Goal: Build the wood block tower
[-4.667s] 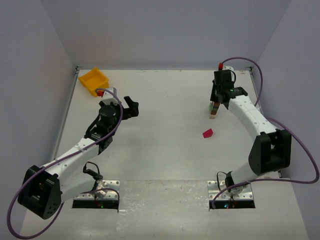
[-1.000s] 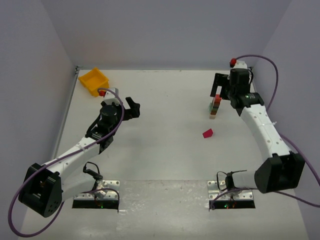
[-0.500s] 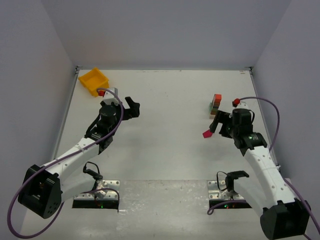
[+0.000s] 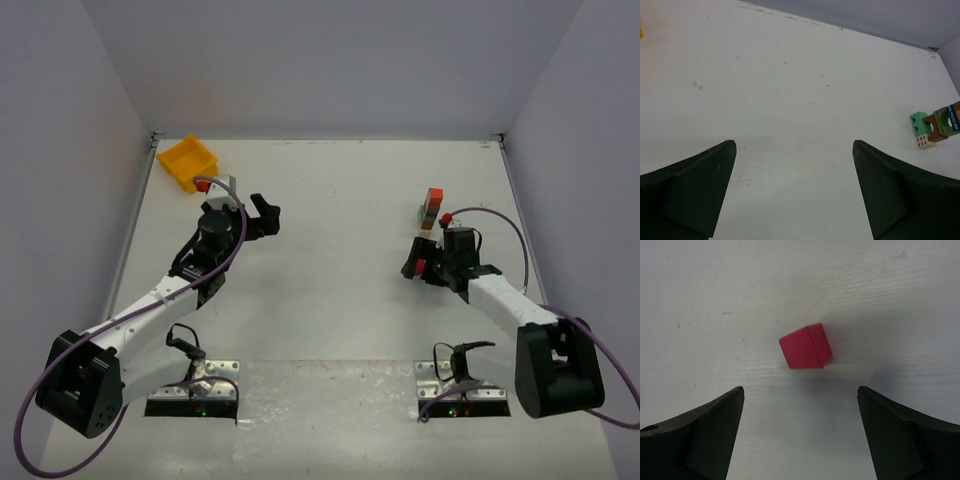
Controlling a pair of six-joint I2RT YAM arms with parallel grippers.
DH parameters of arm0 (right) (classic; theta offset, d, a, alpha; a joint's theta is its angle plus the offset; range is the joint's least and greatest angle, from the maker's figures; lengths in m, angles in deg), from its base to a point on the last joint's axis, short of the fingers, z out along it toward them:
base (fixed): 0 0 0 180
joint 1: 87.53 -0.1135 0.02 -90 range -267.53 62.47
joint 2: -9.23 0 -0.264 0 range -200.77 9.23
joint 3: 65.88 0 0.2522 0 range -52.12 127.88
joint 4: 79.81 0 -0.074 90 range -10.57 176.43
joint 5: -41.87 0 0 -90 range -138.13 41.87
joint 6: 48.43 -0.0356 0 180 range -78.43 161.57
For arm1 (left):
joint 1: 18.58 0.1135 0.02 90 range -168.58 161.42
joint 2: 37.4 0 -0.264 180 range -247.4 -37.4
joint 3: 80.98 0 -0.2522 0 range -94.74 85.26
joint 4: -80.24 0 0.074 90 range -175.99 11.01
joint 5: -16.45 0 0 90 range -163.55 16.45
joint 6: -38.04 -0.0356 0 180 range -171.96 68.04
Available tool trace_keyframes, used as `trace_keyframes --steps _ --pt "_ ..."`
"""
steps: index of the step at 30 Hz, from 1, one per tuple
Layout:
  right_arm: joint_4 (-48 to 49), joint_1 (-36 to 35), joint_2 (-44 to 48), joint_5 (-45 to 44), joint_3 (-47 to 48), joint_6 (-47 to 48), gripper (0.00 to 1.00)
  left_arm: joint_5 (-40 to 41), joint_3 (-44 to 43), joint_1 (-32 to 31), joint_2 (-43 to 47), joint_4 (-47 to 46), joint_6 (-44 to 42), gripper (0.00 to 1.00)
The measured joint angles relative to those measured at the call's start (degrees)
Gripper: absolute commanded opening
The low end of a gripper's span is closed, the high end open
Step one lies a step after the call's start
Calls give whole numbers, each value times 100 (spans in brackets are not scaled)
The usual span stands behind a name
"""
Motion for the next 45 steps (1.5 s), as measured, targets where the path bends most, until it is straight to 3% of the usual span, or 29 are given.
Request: trace_keyframes --steps 7,17,22,30,34,45 --pt "696 0 -563 -44 -4 16 72 3 0 0 -6 -1 0 100" --pt "913 0 -816 -132 1 -9 68 -60 0 0 -53 -2 -1 100" --pt "969 0 -936 -169 63 -40 63 -716 0 0 -82 -152 -94 100" --pt "1029 -8 -1191 -167 205 -153 37 -1385 -3 0 -61 -296 -220 100" --pt "1037 -54 -1196 -173 206 -183 25 -1064 -31 0 236 -113 -219 100" --pt "401 -596 -791 -1049 248 -141 12 684 -694 0 331 237 -147 100"
